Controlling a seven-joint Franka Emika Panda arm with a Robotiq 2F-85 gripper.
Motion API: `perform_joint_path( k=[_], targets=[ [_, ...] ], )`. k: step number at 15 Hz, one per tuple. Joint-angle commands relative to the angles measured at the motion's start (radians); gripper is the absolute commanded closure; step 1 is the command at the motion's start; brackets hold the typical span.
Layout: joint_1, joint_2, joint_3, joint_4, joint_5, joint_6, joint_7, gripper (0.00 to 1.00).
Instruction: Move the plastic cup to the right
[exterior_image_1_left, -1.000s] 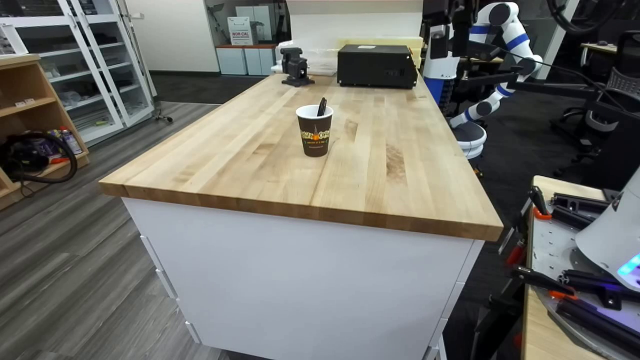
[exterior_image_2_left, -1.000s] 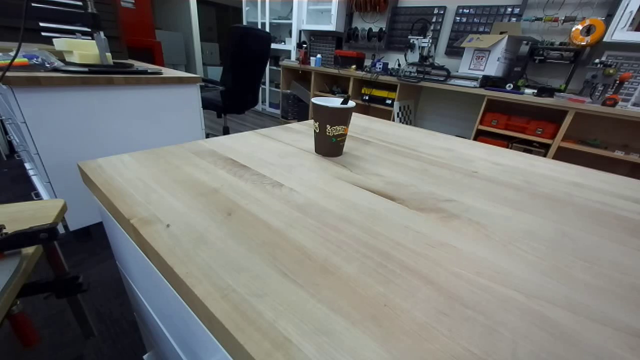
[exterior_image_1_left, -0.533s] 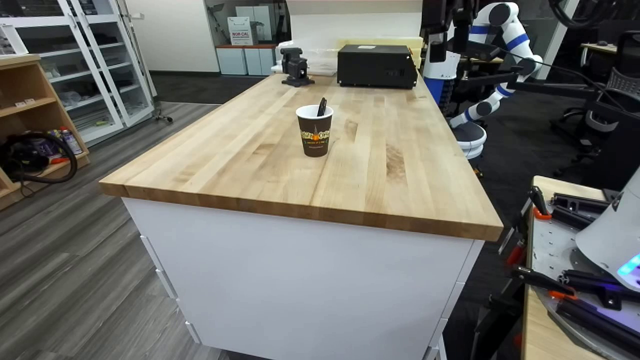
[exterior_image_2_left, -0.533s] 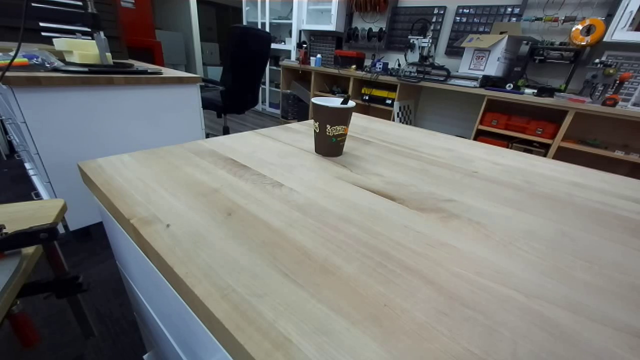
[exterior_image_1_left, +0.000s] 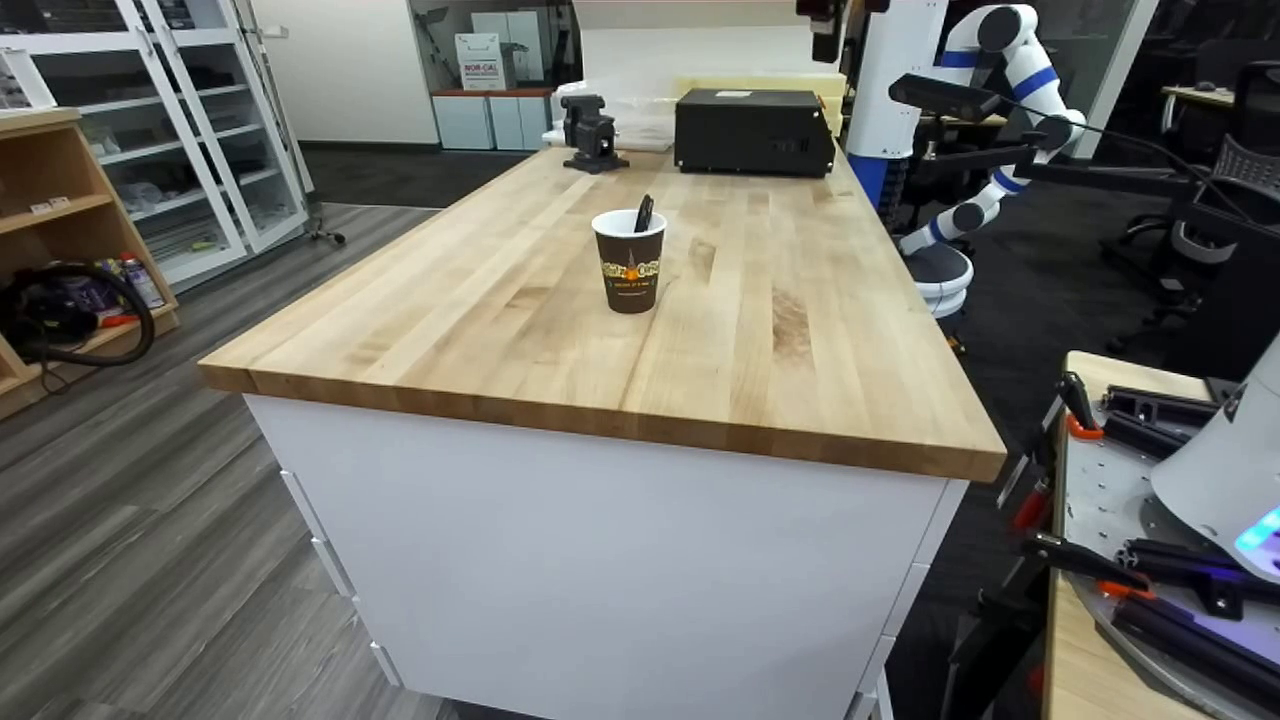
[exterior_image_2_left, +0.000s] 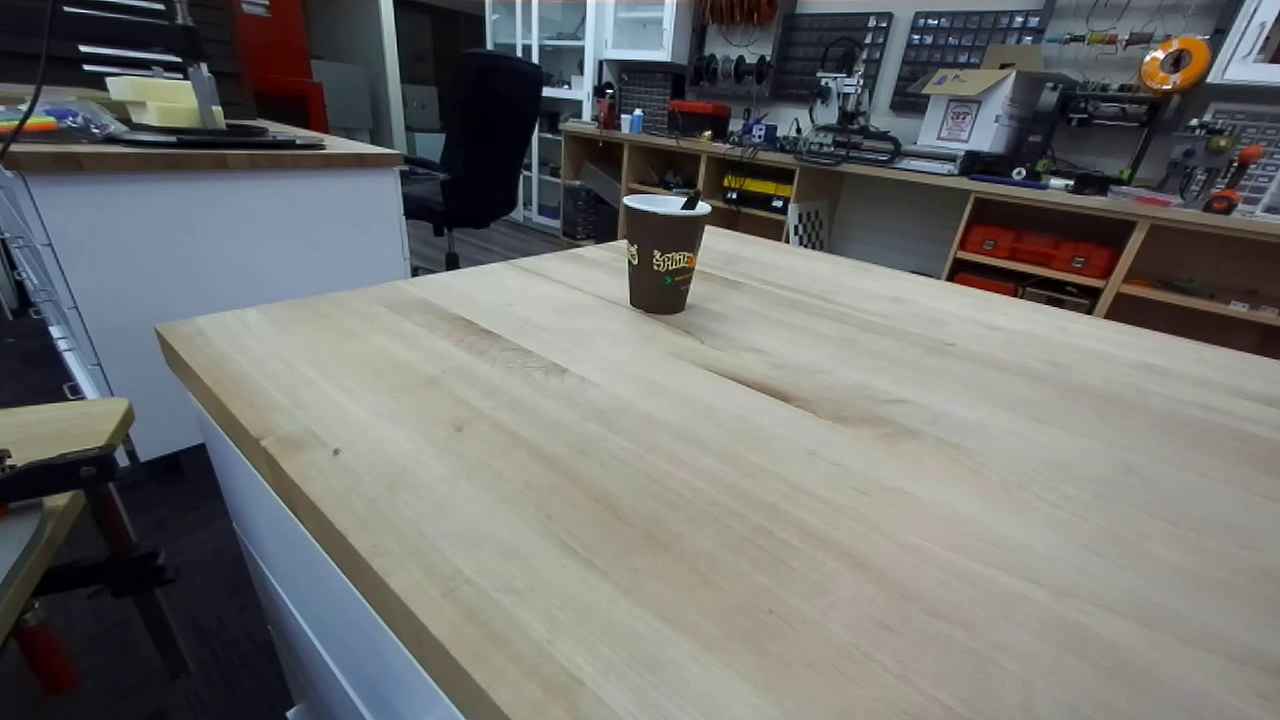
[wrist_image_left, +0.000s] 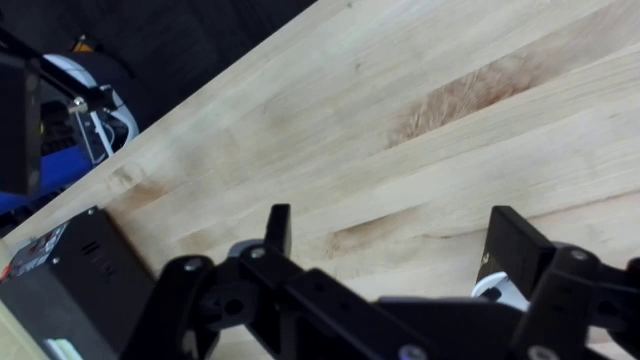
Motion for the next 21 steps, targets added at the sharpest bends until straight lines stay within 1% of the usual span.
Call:
perform_joint_path(
  k=[1,6,9,11,14,16,21],
  targets=[
    [-0.008,0.094,0.004,0.096,-0.071,0.084,0.050,0.00],
    [-0.007,0.197,-0.070,0.154,0.004,0.285,0.007,0.00],
    [-0.010,0.253,-0.119,0.153,0.076,0.383,-0.022,0.00],
    [-0.008,0.284,-0.143,0.144,0.130,0.426,-0.046,0.00],
    [-0.002,0.322,-0.161,0.135,0.208,0.457,-0.069,0.00],
    [0.005,0.346,-0.160,0.134,0.245,0.464,-0.077,0.00],
    [0.036,0.403,-0.141,0.140,0.287,0.454,-0.077,0.00]
  ],
)
